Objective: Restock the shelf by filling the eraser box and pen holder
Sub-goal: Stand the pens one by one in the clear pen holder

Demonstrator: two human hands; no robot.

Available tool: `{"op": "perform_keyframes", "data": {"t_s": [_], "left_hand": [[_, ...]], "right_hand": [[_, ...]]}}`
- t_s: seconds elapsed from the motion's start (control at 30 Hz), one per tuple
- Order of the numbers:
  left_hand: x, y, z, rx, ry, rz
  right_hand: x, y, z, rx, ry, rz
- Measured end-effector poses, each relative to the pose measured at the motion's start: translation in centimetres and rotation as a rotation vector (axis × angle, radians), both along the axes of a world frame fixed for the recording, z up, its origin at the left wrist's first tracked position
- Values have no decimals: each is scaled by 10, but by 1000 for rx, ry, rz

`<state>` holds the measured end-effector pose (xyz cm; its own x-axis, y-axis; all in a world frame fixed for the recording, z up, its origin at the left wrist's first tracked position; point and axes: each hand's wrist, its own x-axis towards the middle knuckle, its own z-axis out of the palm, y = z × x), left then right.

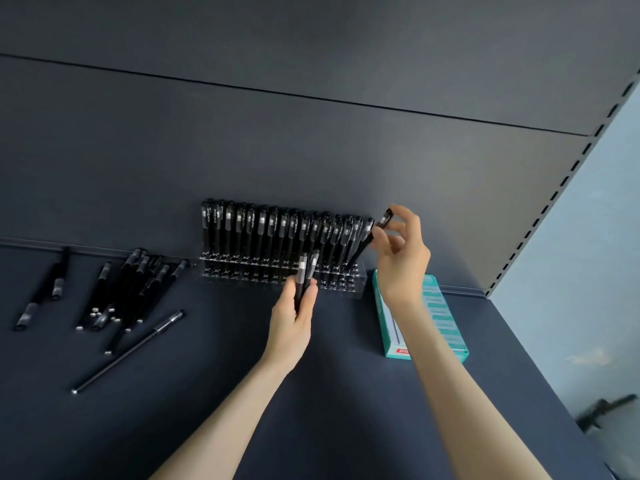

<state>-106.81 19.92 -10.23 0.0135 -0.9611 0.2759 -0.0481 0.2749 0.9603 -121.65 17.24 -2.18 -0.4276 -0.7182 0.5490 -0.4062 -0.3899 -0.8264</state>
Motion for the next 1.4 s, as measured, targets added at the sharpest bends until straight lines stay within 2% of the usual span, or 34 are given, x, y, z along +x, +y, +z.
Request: {"op": "perform_keyframes", "data": {"t_s": [0.27,0.47,1.1,1.2,1.27,1.4], "left_hand": [[0,-7,-9,22,-23,29],[0,-6,-6,38,48,24],[-1,-1,3,42,11,5],[-1,-1,2,52,11,4],[-2,0,1,50,20,-27],[-4,5,2,29,46,-125]], "right_hand": [[1,-19,-1,26,127,-9],[1,-24,-11,50,317,-63],[-3,-23,-9,218,473,-103],[-3,-16,-11,145,394,-123],[1,-4,-11,129,242,-49],[16,24,-18,289,-86,381]]}}
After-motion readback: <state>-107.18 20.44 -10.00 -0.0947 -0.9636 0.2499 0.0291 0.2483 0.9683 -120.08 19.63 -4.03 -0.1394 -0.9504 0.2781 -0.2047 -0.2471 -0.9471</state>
